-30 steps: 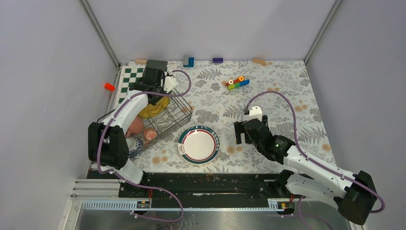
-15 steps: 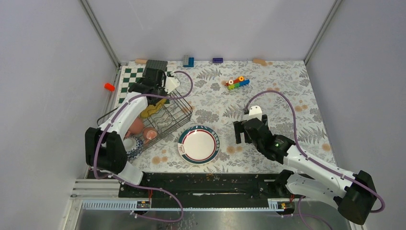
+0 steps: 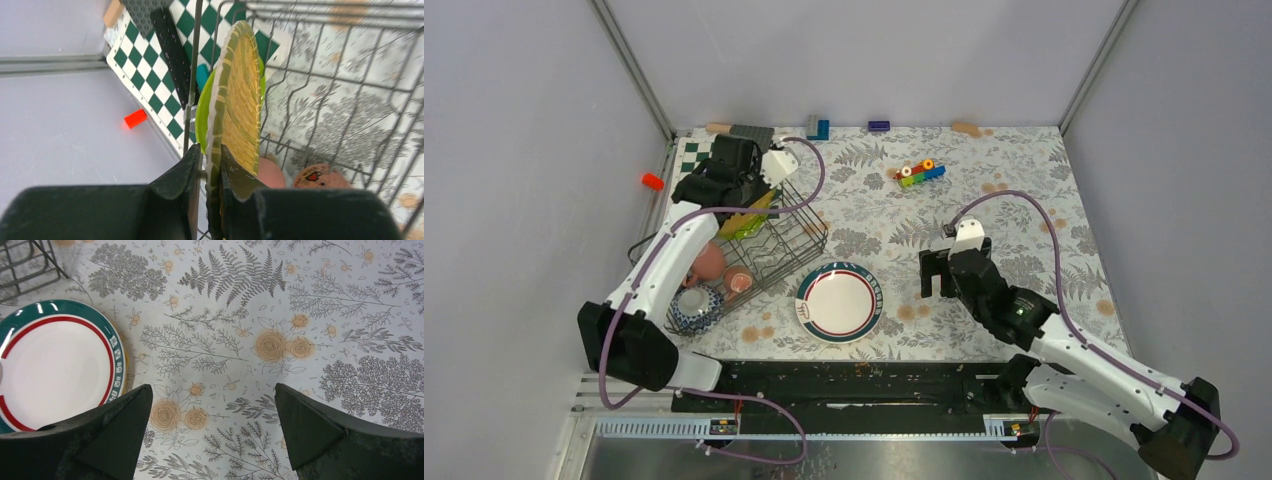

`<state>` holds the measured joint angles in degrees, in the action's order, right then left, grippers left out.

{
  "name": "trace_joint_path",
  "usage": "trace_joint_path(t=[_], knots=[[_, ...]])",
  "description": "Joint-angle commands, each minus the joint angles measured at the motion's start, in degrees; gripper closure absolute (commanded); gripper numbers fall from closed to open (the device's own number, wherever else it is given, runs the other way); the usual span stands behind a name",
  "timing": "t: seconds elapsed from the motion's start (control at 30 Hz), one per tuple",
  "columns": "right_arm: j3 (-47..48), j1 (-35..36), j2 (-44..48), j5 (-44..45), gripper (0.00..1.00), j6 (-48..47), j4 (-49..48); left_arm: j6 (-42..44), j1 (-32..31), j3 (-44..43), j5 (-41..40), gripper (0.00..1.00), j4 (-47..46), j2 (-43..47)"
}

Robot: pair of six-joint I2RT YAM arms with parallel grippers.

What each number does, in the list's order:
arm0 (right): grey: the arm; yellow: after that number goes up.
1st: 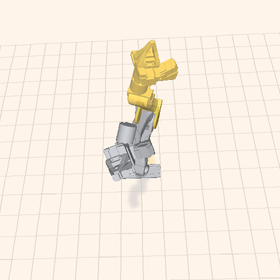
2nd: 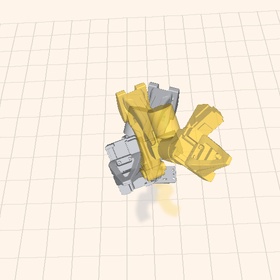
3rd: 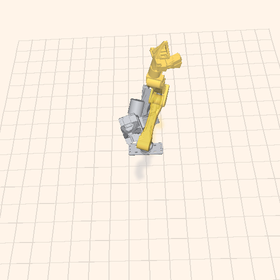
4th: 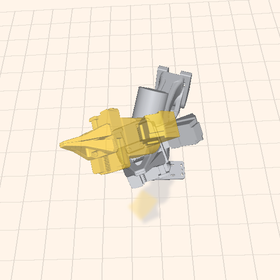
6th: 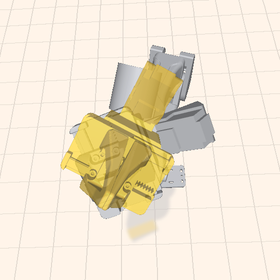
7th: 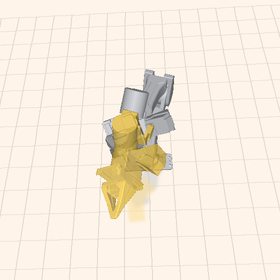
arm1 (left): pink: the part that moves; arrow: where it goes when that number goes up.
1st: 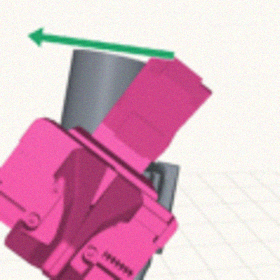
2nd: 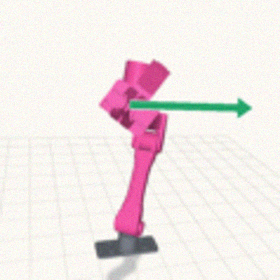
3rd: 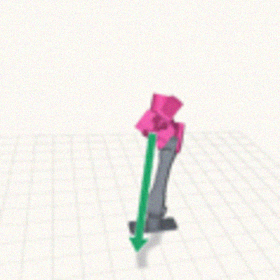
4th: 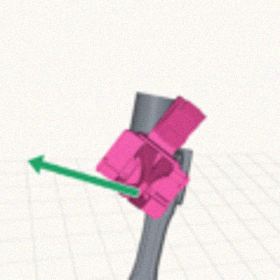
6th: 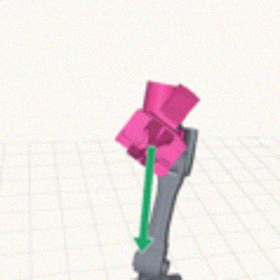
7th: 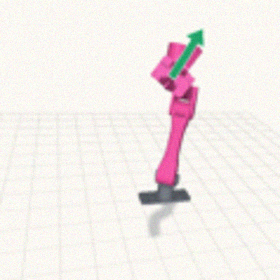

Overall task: Unload the mixed dishes from the dish rack
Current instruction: Pick up the plate from the dish rack.

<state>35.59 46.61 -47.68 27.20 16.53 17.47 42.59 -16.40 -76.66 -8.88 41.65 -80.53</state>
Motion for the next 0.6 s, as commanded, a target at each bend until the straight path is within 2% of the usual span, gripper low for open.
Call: trace_joint_path(t=[0.0,0.1,0.27,0.57], knots=[[-0.7,0.4,3.4,-0.6,0.01,1.0,-1.1,-5.2,-2.3,-6.3,5.7,1.00,-0.9,5.4],[-1.9,0.4,5.7,-1.0,0.00,1.8,-1.8,-10.9,-2.7,-9.5,9.8,1.00,-2.0,6.9],[-4.6,0.4,10.4,-1.4,0.00,3.5,-5.0,-25.0,-2.8,-10.9,13.4,1.00,-11.5,10.1],[-12.9,0.5,23.8,-3.5,0.00,8.2,-14.7,-57.7,-2.8,2.1,24.5,1.00,-44.2,19.8]])
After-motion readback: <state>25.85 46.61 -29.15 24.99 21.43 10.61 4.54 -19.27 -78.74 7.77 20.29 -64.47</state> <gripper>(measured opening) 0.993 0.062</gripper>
